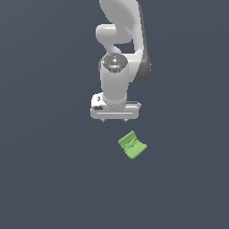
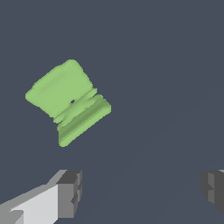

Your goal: Pick up the object and move it to a goal position.

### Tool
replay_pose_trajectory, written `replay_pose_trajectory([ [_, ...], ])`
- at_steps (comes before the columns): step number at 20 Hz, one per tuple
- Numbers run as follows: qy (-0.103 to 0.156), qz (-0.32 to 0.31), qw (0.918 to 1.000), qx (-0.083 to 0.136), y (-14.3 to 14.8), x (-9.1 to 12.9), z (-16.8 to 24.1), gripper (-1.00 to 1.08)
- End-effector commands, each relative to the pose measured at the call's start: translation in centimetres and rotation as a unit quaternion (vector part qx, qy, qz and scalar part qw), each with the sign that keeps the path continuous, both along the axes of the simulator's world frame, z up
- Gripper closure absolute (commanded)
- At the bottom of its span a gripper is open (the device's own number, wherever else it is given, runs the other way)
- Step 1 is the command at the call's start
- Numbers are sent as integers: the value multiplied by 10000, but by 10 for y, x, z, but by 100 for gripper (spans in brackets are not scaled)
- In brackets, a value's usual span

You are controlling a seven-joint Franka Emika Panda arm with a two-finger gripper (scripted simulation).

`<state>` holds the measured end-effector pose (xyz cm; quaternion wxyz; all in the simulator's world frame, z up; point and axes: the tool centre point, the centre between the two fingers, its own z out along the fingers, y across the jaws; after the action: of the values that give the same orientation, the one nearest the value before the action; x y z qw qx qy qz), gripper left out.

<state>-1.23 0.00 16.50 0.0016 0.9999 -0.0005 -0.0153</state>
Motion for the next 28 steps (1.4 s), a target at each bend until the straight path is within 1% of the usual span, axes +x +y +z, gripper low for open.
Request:
replay_pose_trajectory([
  [1, 0, 0, 10000, 0, 0, 0, 0, -20],
  [6, -28, -54, 10000, 29, 1, 0, -4, -20],
  [10, -90, -178, 9998, 95, 5, 1, -13, -20],
  [14, -186, -379, 9989, 207, 10, 2, -26, -20],
  [18, -314, -664, 9966, 371, 17, 3, -43, -20],
  [23, -509, -1144, 9899, 657, 28, 4, -67, -20],
  [28, -703, -1678, 9784, 984, 40, 3, -86, -20],
])
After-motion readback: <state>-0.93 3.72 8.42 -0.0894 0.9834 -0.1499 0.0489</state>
